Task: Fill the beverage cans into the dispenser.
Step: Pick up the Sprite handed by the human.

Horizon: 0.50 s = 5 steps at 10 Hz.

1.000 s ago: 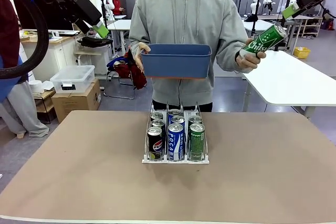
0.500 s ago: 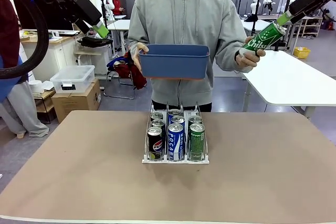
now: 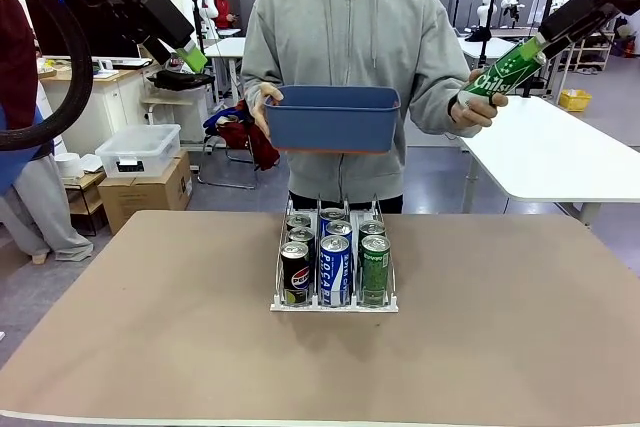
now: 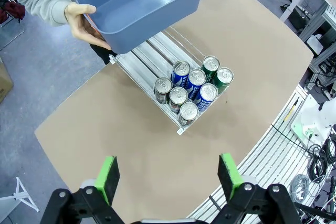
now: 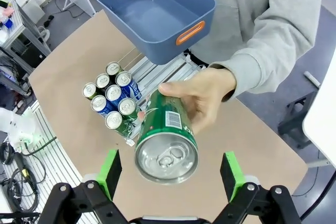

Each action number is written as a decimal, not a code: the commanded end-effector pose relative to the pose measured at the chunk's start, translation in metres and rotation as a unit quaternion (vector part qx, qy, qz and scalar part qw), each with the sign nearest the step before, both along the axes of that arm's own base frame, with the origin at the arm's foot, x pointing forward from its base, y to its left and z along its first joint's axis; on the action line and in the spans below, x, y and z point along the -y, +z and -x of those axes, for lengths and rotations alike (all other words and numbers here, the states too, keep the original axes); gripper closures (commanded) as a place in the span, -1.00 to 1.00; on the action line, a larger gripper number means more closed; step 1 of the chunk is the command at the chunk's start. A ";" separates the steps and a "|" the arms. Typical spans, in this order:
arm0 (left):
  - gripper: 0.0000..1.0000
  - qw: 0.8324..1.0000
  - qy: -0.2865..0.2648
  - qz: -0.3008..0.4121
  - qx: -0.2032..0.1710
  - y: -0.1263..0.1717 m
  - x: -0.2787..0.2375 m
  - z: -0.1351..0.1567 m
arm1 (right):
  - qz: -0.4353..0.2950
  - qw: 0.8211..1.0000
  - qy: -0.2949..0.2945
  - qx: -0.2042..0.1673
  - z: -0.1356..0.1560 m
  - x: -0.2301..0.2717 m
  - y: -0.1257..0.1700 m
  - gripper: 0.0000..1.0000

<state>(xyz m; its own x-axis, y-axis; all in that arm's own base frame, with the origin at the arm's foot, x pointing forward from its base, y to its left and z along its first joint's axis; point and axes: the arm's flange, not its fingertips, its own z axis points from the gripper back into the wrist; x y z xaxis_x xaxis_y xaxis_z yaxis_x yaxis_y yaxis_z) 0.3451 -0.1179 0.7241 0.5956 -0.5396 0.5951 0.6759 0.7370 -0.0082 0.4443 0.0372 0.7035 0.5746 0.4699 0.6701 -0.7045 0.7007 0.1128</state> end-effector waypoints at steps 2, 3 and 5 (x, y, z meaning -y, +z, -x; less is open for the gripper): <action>-1.00 1.000 -0.004 0.005 -0.002 0.000 -0.001 0.000 | -0.037 0.999 0.006 -0.012 -0.012 -0.004 -0.008 -1.00; -1.00 1.000 -0.004 0.005 -0.002 0.000 -0.001 0.000 | -0.047 0.999 0.007 -0.014 -0.016 -0.007 -0.011 -1.00; -1.00 1.000 -0.004 0.005 -0.002 0.000 -0.001 0.000 | -0.051 0.998 0.015 -0.028 -0.019 -0.008 -0.016 -1.00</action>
